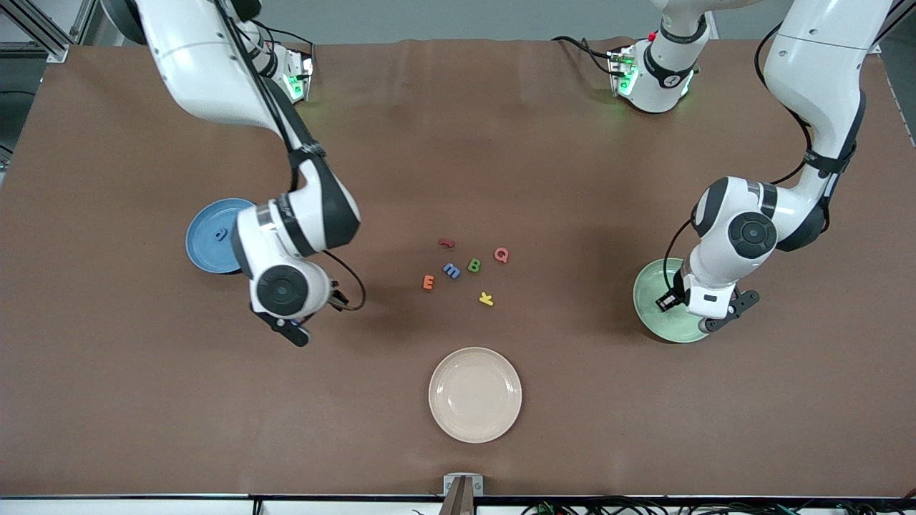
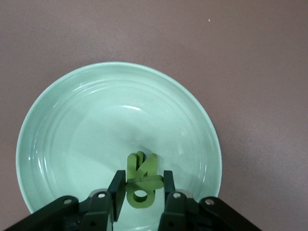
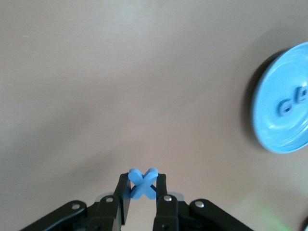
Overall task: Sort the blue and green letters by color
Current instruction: 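Grasp a blue letter with the right gripper and drop it on the blue plate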
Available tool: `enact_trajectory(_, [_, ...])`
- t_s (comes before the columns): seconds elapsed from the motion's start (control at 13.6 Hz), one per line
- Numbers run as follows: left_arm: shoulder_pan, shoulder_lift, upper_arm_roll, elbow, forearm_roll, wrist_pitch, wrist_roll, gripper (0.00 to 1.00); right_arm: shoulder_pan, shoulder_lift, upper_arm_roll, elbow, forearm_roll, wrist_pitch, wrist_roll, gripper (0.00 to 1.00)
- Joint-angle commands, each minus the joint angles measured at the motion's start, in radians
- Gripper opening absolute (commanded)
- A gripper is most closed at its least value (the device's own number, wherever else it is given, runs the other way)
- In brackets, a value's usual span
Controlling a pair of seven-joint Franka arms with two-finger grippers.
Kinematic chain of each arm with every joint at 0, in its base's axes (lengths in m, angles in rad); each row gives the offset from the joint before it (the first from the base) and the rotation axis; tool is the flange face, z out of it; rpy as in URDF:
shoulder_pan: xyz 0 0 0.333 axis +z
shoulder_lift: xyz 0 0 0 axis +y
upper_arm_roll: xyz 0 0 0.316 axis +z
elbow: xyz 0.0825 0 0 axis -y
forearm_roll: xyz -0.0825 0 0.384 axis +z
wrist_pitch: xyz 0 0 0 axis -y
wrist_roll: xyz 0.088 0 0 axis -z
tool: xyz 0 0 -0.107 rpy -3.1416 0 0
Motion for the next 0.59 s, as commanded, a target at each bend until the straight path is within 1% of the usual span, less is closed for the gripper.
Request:
enact_trajectory(0.0, [0.013,0.000,-0.005,-0.009,-0.010,0.016,0.024,0.00,-0.073,-0.240,0.015,-0.351,-0.023,0.113,-0.151,0.02])
enact_trajectory(0.22, [0.025,0.005,-0.005,-0.009,-0.008,0.024,0.035,0.00,-0.132,-0.397,0.013,-0.592,-0.057,0.219,-0.266,0.02])
enact_trajectory(0.52, [0.026,0.023,-0.005,-0.008,-0.008,0.048,0.038,0.00,-0.204,-0.538,0.013,-0.822,-0.063,0.324,-0.390,0.02])
